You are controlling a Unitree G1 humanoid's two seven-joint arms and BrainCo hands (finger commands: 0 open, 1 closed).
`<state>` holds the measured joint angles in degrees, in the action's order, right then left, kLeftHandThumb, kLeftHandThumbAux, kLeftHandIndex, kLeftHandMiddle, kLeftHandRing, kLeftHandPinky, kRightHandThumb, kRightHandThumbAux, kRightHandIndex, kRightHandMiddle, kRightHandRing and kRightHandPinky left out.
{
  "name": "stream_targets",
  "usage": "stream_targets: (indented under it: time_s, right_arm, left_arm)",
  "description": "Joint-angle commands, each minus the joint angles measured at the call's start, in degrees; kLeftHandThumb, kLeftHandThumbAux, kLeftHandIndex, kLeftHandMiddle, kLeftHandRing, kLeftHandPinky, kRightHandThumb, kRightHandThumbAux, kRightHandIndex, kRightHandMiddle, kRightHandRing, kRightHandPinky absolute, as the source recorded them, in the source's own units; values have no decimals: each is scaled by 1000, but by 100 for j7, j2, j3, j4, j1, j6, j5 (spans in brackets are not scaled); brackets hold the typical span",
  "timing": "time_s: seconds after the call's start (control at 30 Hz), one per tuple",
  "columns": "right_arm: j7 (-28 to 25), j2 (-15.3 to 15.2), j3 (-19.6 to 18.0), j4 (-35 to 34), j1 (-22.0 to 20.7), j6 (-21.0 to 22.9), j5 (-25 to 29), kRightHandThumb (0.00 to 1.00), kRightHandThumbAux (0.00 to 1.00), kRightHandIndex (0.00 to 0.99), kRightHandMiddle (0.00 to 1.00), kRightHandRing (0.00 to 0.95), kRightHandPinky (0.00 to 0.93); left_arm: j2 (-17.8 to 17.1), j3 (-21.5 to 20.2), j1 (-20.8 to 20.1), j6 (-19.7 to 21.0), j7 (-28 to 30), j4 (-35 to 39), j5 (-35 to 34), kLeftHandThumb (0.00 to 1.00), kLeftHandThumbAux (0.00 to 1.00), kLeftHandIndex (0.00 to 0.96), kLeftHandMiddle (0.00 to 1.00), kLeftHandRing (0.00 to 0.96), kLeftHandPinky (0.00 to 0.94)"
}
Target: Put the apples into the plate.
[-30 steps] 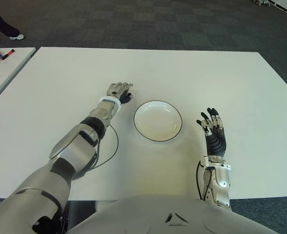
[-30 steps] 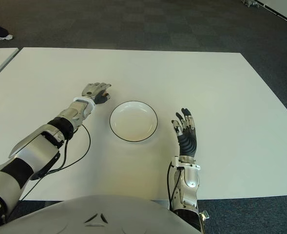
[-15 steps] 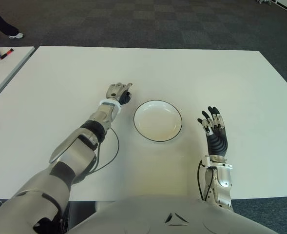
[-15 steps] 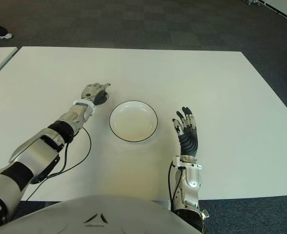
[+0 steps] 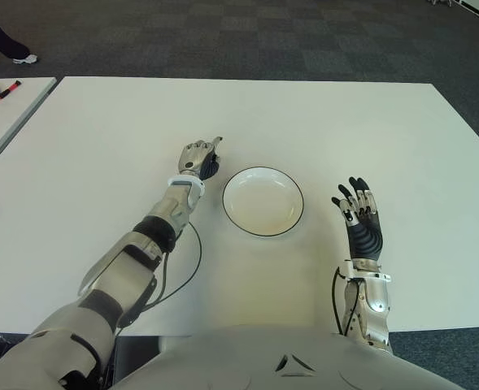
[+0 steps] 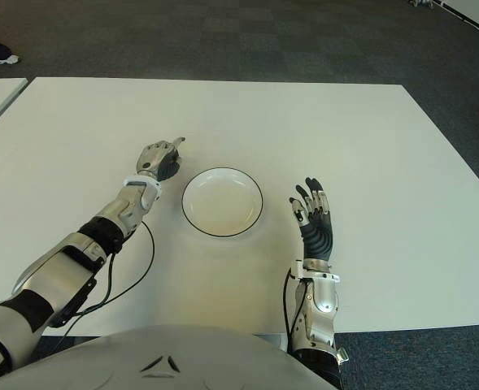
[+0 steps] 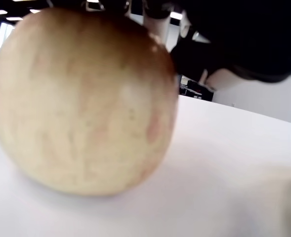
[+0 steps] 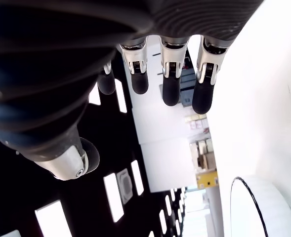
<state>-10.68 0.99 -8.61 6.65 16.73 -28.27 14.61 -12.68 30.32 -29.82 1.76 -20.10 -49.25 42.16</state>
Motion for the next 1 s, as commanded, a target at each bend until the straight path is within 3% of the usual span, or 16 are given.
stream_targets:
  time_s: [0.03, 0.23, 0.37, 0.5, 0.53, 0.63, 0.73, 1.0]
  right_arm:
    - [12, -14, -32, 8, -24, 55, -9, 327, 642, 35, 80, 114, 223]
    - [29, -1, -38, -21, -31, 103, 14, 341, 636, 38, 81, 114, 224]
    - [58, 13, -53, -39, -55, 166, 39, 366, 627, 44, 82, 114, 220]
    - [88, 24, -64, -60, -63, 206, 37, 384, 625, 50, 84, 113, 220]
    - [96, 23, -65, -64, -65, 213, 32, 386, 625, 51, 84, 113, 221]
    - [107, 14, -67, -75, -62, 220, 17, 389, 627, 51, 85, 114, 220]
    - [101, 1, -69, -79, -59, 221, 12, 382, 637, 49, 86, 114, 217]
    - [35, -38, -82, -55, -54, 193, 40, 383, 640, 44, 85, 114, 222]
  left_arm:
    - [103, 92, 527, -81, 99, -21, -73, 861, 361, 80, 370, 623, 726]
    - [58, 37, 631, -204, -23, 203, -93, 859, 361, 85, 380, 633, 728]
    - [43, -49, 686, -399, -191, 315, -149, 860, 365, 146, 423, 660, 747]
    - [56, -161, 733, -565, -347, 376, -220, 856, 398, 229, 512, 684, 755]
    - [59, -183, 737, -592, -363, 381, -232, 892, 472, 283, 506, 691, 755]
    - [84, -283, 722, -808, -469, 297, -329, 938, 560, 425, 500, 709, 759]
    - [104, -341, 694, -1035, -596, 162, -397, 880, 629, 409, 520, 730, 782]
    - [211, -523, 720, -1643, -1042, -85, -575, 853, 666, 396, 539, 821, 860]
